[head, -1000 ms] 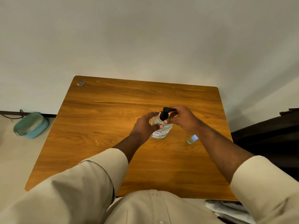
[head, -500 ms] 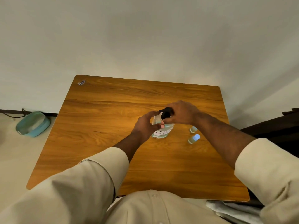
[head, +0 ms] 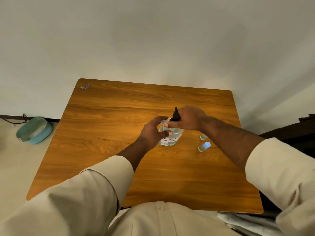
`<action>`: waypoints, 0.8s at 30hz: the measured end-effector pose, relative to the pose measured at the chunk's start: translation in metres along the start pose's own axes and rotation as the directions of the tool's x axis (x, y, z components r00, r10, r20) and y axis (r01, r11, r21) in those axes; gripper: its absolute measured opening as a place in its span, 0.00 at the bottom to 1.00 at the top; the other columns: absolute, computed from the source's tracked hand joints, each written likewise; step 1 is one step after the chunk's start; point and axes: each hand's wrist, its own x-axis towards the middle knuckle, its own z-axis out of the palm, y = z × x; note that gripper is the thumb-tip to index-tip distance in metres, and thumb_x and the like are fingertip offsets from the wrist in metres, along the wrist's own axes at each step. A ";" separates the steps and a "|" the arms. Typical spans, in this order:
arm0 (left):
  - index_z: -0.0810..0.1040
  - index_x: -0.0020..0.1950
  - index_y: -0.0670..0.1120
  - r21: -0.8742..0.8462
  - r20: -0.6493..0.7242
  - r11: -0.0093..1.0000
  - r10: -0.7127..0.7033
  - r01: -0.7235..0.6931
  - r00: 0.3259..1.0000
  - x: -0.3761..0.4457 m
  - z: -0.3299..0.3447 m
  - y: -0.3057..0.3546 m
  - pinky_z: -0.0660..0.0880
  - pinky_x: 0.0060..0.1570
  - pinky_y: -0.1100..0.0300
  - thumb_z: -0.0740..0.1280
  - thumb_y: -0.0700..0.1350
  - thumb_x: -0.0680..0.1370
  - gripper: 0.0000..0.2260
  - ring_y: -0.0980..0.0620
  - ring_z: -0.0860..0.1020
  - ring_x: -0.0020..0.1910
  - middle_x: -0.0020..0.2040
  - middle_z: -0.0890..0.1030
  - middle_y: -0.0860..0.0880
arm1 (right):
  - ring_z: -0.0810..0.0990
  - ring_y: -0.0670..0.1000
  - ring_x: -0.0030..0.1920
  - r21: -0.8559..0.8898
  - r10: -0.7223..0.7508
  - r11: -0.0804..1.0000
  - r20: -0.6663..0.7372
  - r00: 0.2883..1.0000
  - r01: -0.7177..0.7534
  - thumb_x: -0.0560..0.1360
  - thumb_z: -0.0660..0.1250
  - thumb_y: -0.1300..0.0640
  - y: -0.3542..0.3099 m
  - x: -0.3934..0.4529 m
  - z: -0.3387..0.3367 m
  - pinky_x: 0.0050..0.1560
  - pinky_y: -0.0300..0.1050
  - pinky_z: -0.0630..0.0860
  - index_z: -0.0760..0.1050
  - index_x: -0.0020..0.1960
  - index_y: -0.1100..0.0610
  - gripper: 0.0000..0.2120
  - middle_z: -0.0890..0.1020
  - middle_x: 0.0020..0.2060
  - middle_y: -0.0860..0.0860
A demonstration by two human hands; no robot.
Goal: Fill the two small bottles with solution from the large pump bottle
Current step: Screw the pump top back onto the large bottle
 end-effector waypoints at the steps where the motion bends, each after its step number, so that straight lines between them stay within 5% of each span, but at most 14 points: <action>1: 0.73 0.66 0.56 0.001 0.005 1.000 -0.007 0.007 1.000 0.000 0.000 0.000 0.71 0.52 0.59 0.78 0.49 0.69 0.27 0.53 0.73 0.59 0.61 0.76 0.56 | 0.72 0.44 0.29 -0.019 0.004 1.000 0.026 1.000 -0.003 0.66 0.62 0.28 0.003 -0.001 -0.002 0.28 0.40 0.64 0.70 0.32 0.47 0.22 0.73 0.27 0.43; 3: 0.73 0.67 0.55 -0.018 0.010 1.000 -0.023 0.023 1.000 0.000 -0.001 0.000 0.72 0.51 0.59 0.78 0.49 0.69 0.28 0.52 0.74 0.57 0.61 0.75 0.56 | 0.73 0.43 0.35 -0.018 -0.029 0.999 0.116 0.993 0.032 0.65 0.63 0.27 0.010 -0.001 -0.013 0.32 0.39 0.66 0.71 0.41 0.45 0.21 0.75 0.34 0.41; 8: 0.72 0.69 0.50 -0.025 0.029 0.999 -0.021 0.022 0.999 0.001 -0.003 -0.002 0.74 0.61 0.52 0.78 0.47 0.70 0.29 0.55 0.71 0.65 0.67 0.75 0.51 | 0.74 0.44 0.44 0.137 -0.174 0.980 0.207 0.963 0.147 0.72 0.69 0.45 0.015 0.000 -0.015 0.41 0.40 0.72 0.73 0.56 0.46 0.15 0.75 0.43 0.43; 16: 0.68 0.72 0.54 0.178 0.043 0.984 0.015 -0.023 0.999 -0.002 -0.005 0.002 0.78 0.54 0.49 0.75 0.54 0.71 0.31 0.47 0.79 0.53 0.66 0.76 0.52 | 0.72 0.46 0.32 0.064 -0.076 0.993 -0.239 0.968 0.094 0.72 0.69 0.46 0.003 -0.020 0.032 0.28 0.35 0.59 0.75 0.50 0.54 0.13 0.74 0.33 0.43; 20: 0.66 0.74 0.54 0.217 0.081 0.976 -0.008 -0.010 0.997 -0.001 -0.008 0.005 0.74 0.50 0.56 0.75 0.53 0.72 0.33 0.48 0.77 0.56 0.70 0.73 0.53 | 0.70 0.42 0.29 0.020 -0.135 0.990 -0.099 0.986 0.138 0.70 0.68 0.40 0.002 -0.014 0.008 0.28 0.36 0.60 0.71 0.42 0.46 0.11 0.70 0.28 0.37; 24: 0.66 0.74 0.54 0.232 0.097 0.973 -0.022 -0.001 0.995 -0.002 -0.009 0.007 0.77 0.55 0.48 0.75 0.53 0.72 0.33 0.47 0.78 0.56 0.71 0.72 0.53 | 0.76 0.47 0.33 0.018 -0.113 0.994 0.055 0.992 0.112 0.68 0.66 0.38 0.002 -0.001 -0.002 0.30 0.40 0.68 0.70 0.36 0.43 0.11 0.76 0.30 0.42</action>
